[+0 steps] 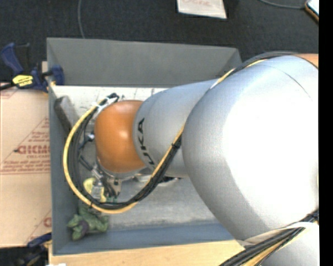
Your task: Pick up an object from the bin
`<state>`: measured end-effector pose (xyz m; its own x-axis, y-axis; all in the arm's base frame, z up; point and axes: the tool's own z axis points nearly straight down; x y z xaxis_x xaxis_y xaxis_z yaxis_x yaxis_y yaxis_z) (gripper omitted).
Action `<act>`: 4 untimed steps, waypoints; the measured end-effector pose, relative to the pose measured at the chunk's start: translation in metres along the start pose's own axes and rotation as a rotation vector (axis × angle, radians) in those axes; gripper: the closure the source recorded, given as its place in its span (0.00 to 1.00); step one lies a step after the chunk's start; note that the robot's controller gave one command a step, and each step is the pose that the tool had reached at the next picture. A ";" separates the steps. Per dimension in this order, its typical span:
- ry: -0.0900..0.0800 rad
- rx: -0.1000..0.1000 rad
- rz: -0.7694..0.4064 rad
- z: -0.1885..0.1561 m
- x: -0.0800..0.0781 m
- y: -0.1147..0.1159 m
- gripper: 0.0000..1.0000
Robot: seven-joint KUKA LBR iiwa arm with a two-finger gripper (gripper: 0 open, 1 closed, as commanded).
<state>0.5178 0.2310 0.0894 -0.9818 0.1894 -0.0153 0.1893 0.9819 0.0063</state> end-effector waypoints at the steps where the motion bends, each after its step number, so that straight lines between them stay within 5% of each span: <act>1: -0.002 -0.002 0.000 -0.019 -0.001 0.000 1.00; 4: -0.001 -0.001 0.002 -0.089 -0.003 -0.001 1.00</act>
Offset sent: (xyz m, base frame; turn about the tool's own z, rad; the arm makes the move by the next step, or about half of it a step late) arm 0.0004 0.0002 0.0687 0.0000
